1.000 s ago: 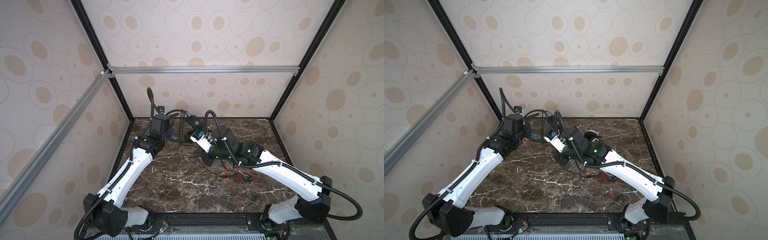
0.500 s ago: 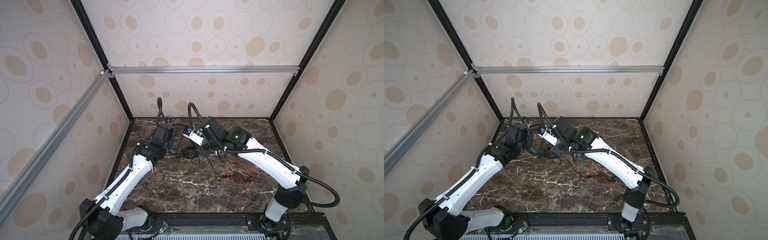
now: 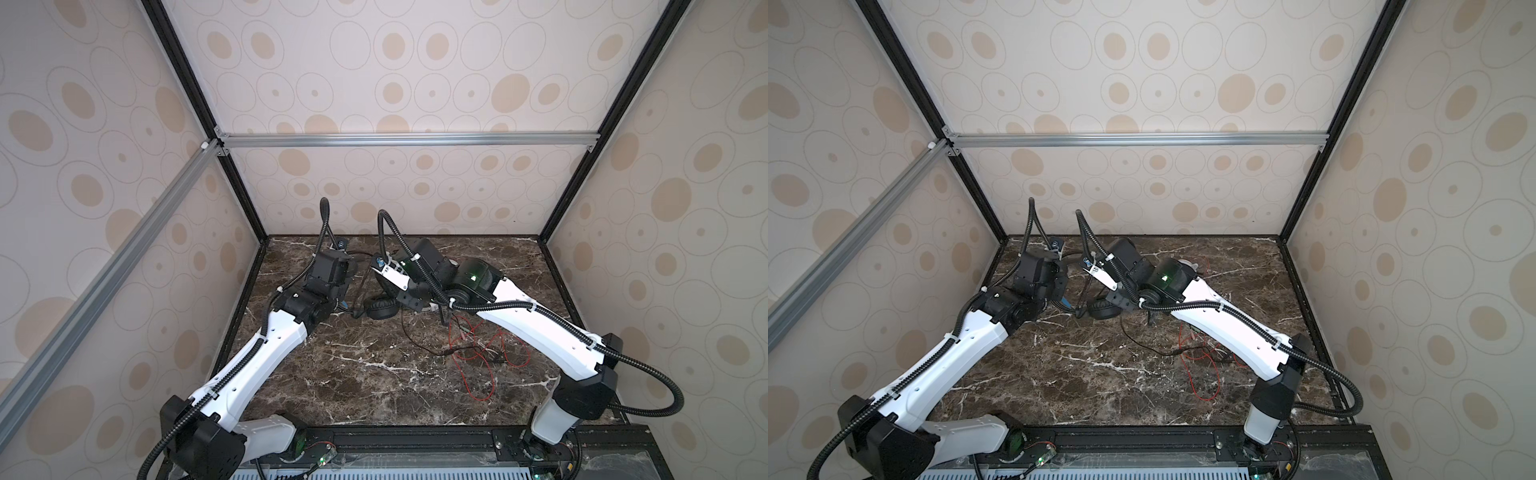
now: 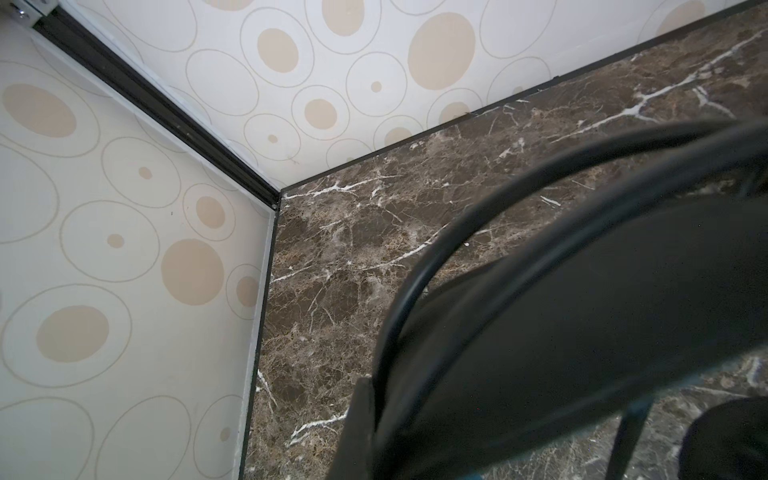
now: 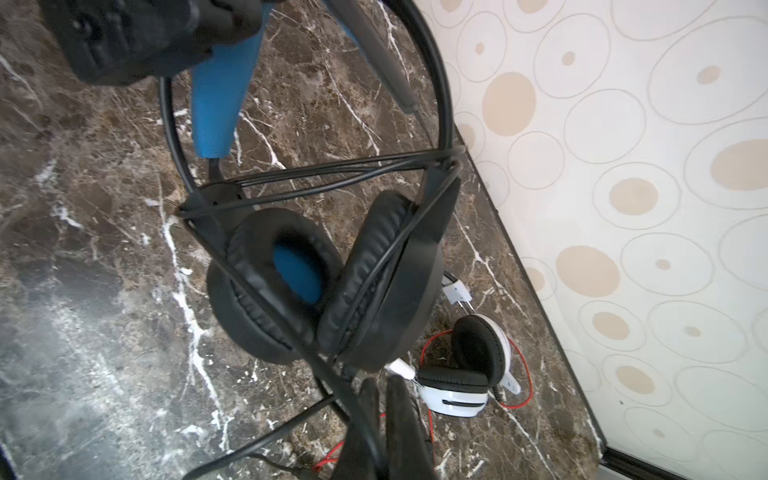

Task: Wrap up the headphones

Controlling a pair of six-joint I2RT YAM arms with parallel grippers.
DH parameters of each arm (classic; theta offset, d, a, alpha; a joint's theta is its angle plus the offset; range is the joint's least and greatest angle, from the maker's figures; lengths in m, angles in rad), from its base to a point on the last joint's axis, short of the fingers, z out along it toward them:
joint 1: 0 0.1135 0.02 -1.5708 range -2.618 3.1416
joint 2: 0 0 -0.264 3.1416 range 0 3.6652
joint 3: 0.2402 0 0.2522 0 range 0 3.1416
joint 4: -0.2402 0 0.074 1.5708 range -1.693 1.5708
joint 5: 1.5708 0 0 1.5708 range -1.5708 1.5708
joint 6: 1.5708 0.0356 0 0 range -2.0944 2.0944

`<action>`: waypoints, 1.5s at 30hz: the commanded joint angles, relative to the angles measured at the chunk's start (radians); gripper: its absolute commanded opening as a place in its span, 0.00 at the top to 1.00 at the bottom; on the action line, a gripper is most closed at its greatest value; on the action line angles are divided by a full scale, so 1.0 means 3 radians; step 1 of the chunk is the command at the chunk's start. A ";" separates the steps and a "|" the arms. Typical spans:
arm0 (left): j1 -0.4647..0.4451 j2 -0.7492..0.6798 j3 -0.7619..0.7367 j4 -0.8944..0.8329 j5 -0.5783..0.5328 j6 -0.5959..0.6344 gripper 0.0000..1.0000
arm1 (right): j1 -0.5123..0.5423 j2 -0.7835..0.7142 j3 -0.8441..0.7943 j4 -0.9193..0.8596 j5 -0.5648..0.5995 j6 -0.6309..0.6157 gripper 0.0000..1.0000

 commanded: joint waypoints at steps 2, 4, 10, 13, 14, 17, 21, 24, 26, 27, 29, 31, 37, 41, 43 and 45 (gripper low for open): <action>-0.0089 0.0001 0.0072 -0.0440 -0.0352 0.0282 1.00 | -0.0018 -0.0080 0.0132 0.0189 0.0517 -0.0207 1.00; -0.0097 0.0006 0.0113 -0.0495 -0.0380 0.0208 1.00 | -0.0016 -0.0086 0.0133 0.0224 0.0500 -0.0248 1.00; -0.0128 -0.0006 0.0219 -0.0595 -0.0327 0.0079 1.00 | 0.0016 -0.0396 -0.0134 0.0588 -0.0041 -0.0305 1.00; -0.0138 -0.0014 0.0264 -0.0615 -0.0285 0.0097 1.00 | 0.0015 -0.0595 -0.0373 0.0829 -0.0174 -0.0252 0.98; -0.0142 -0.0027 0.0278 -0.0606 -0.0247 0.0120 1.00 | 0.0016 -0.0608 -0.0380 0.0807 -0.0177 -0.0252 0.98; -0.0186 -0.0090 0.0275 -0.0533 -0.0064 0.0212 1.00 | 0.0027 -0.0568 -0.0333 0.0663 -0.0093 -0.0294 0.99; -0.0264 -0.0137 0.0279 -0.0508 0.0196 0.0287 1.00 | 0.0052 -0.0545 -0.0295 0.0655 0.0003 -0.0362 1.00; -0.0281 -0.0111 0.0333 -0.0591 0.0157 0.0179 1.00 | 0.0082 -0.0542 -0.0233 0.0721 -0.0073 -0.0298 1.00; -0.0280 -0.0089 0.0386 -0.0634 0.0113 0.0039 1.00 | 0.0130 -0.0538 -0.0222 0.0797 -0.0175 -0.0196 1.00; -0.0279 -0.0074 0.0418 -0.0653 0.0113 -0.0031 1.00 | 0.0162 -0.0537 -0.0221 0.0836 -0.0214 -0.0150 1.00; -0.0281 -0.0028 0.0516 -0.0734 0.0054 -0.0230 1.00 | 0.0254 -0.0503 -0.0198 0.0908 -0.0264 -0.0025 1.00; -0.0281 0.0009 0.0571 -0.0796 0.0023 -0.0367 1.00 | 0.0342 -0.0446 -0.0130 0.0937 -0.0279 0.0074 1.00; -0.0287 -0.0010 0.0575 -0.0819 -0.0024 -0.0394 1.00 | 0.0445 -0.0309 0.0090 0.0911 -0.0115 0.0216 1.00; -0.0286 -0.0108 0.0522 -0.0779 0.0024 -0.0232 1.00 | 0.0437 -0.0195 0.0212 0.0699 0.0442 -0.0054 1.00; -0.0286 -0.0154 0.0484 -0.0748 0.0064 -0.0167 1.00 | 0.0421 -0.0141 0.0257 0.0603 0.0659 -0.0193 1.00; -0.0287 -0.0183 0.0473 -0.0729 0.0087 -0.0106 1.00 | 0.0401 -0.0118 0.0265 0.0565 0.0792 -0.0287 1.00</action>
